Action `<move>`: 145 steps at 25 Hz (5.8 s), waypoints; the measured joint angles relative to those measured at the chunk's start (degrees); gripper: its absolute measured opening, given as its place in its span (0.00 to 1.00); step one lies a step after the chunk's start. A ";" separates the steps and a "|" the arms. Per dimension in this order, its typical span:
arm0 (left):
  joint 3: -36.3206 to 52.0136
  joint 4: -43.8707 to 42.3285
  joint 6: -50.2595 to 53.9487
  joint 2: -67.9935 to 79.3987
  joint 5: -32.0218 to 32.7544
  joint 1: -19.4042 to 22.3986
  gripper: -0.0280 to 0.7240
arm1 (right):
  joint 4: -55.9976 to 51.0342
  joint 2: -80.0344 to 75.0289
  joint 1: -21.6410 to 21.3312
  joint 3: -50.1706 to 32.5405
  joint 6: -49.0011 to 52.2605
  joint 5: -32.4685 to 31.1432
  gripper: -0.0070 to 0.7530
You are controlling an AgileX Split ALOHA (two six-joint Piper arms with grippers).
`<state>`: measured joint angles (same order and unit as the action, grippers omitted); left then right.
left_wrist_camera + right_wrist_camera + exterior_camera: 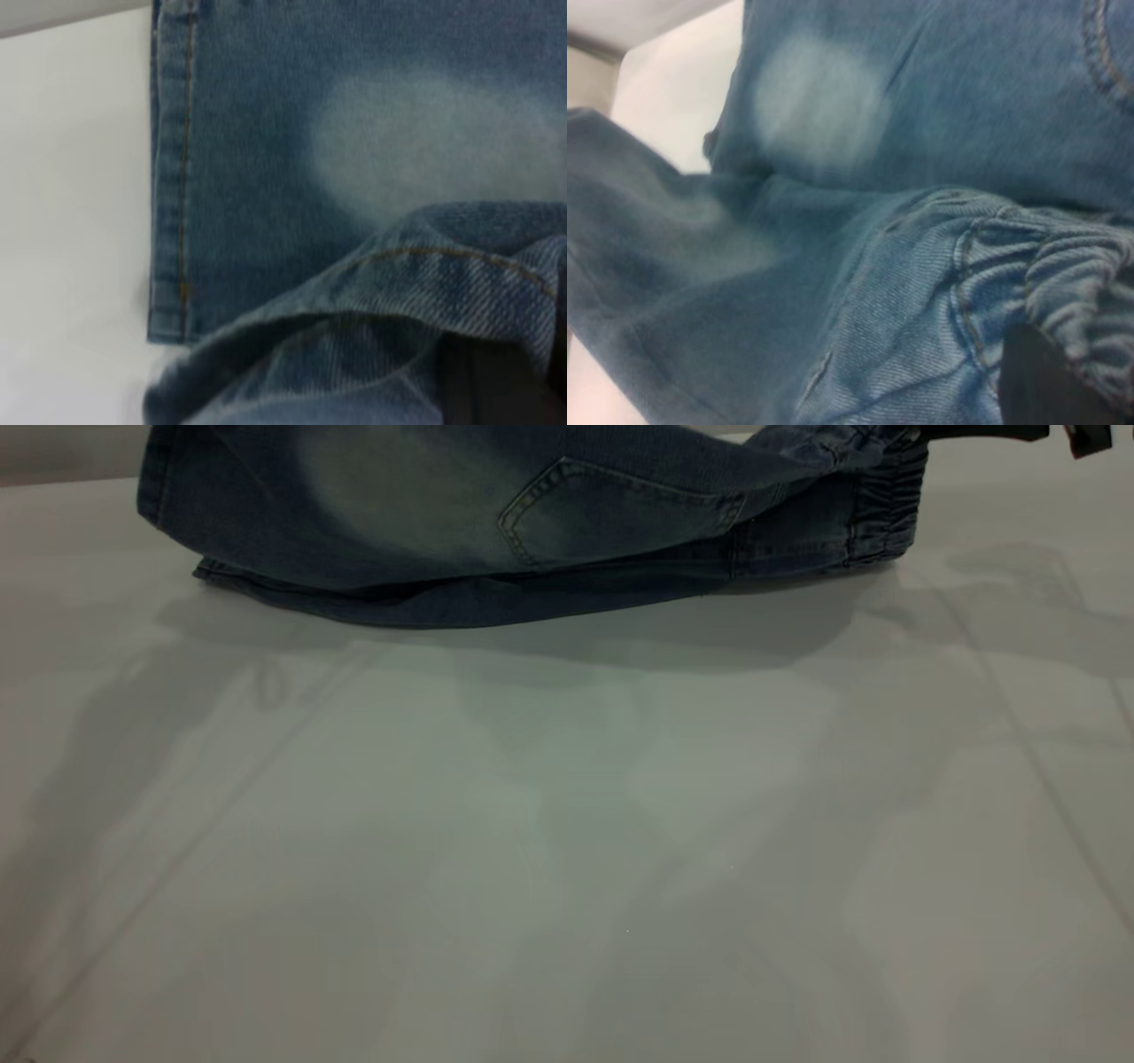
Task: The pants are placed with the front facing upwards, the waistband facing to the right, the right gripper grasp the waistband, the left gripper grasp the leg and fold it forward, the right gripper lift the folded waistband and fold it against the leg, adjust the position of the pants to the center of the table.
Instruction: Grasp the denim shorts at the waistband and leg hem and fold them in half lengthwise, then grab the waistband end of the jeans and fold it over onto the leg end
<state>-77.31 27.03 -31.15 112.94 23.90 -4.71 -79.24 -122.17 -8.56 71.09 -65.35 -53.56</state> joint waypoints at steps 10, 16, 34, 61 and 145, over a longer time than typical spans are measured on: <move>-8.40 -0.51 0.01 4.43 1.26 1.33 0.12 | -0.17 -0.89 0.00 4.27 0.80 0.85 0.05; -11.37 -1.92 0.29 6.35 3.25 2.64 0.12 | -0.36 -2.38 0.05 6.11 0.80 1.38 0.05; -18.39 -3.35 3.30 14.64 2.99 2.88 0.12 | -1.30 -7.79 0.05 11.79 2.34 2.23 0.05; -18.75 -5.04 3.35 15.61 3.08 2.88 0.31 | -1.36 -7.79 0.00 11.74 3.48 6.96 0.78; -26.99 3.14 2.52 14.93 10.42 -0.62 0.68 | 1.41 -25.81 -0.53 24.75 21.83 0.88 0.44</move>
<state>-104.30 30.17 -28.62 127.87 34.32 -5.32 -77.83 -147.98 -9.09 95.83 -43.52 -52.68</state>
